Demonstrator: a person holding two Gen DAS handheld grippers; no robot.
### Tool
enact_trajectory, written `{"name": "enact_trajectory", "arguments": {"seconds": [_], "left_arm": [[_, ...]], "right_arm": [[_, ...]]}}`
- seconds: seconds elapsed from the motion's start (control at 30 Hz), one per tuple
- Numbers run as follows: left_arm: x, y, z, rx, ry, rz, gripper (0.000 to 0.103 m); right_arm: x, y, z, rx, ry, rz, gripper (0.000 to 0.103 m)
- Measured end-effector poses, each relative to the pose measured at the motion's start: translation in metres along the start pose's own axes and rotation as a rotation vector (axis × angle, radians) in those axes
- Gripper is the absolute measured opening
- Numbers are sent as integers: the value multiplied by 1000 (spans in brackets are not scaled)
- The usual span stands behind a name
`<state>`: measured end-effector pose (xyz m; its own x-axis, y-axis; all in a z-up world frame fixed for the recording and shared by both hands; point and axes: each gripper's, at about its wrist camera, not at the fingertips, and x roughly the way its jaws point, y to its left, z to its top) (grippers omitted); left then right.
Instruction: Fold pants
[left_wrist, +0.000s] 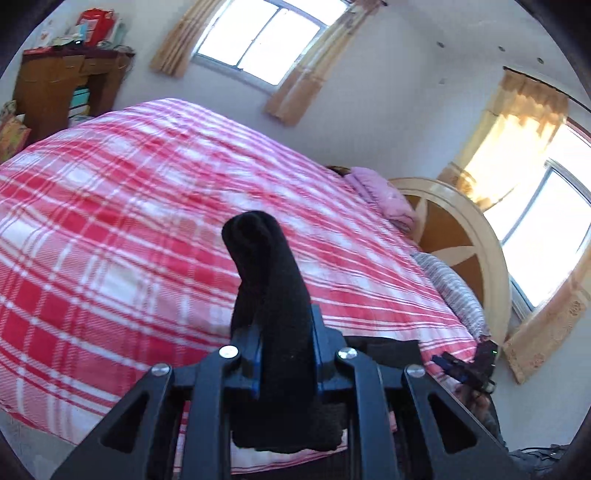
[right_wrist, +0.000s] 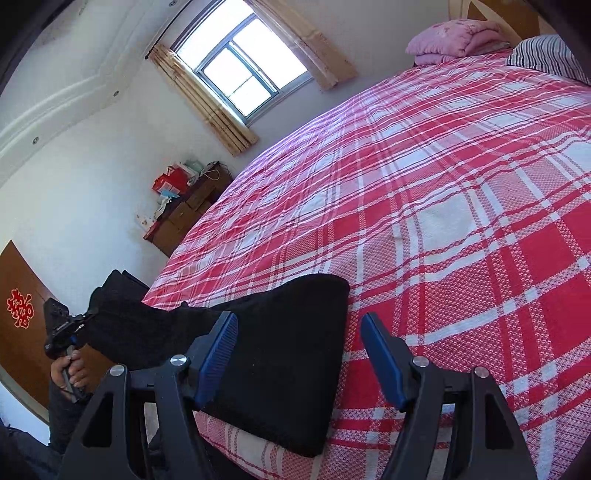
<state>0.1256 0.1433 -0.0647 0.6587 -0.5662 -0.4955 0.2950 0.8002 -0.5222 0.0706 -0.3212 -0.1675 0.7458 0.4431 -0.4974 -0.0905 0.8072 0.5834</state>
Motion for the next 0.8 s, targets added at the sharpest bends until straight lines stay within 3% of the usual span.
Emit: {"name": "enact_trajectory", "arguments": {"seconds": [0.33, 0.6, 0.8], "left_arm": [[68, -116, 11, 162, 100, -130, 20], [142, -179, -21, 275, 279, -141, 20], [181, -205, -37, 312, 362, -123, 20]], "right_arm": [[-10, -3, 2, 30, -48, -16, 71], [-18, -15, 6, 80, -83, -25, 71], [-18, -13, 6, 76, -85, -33, 71]]}}
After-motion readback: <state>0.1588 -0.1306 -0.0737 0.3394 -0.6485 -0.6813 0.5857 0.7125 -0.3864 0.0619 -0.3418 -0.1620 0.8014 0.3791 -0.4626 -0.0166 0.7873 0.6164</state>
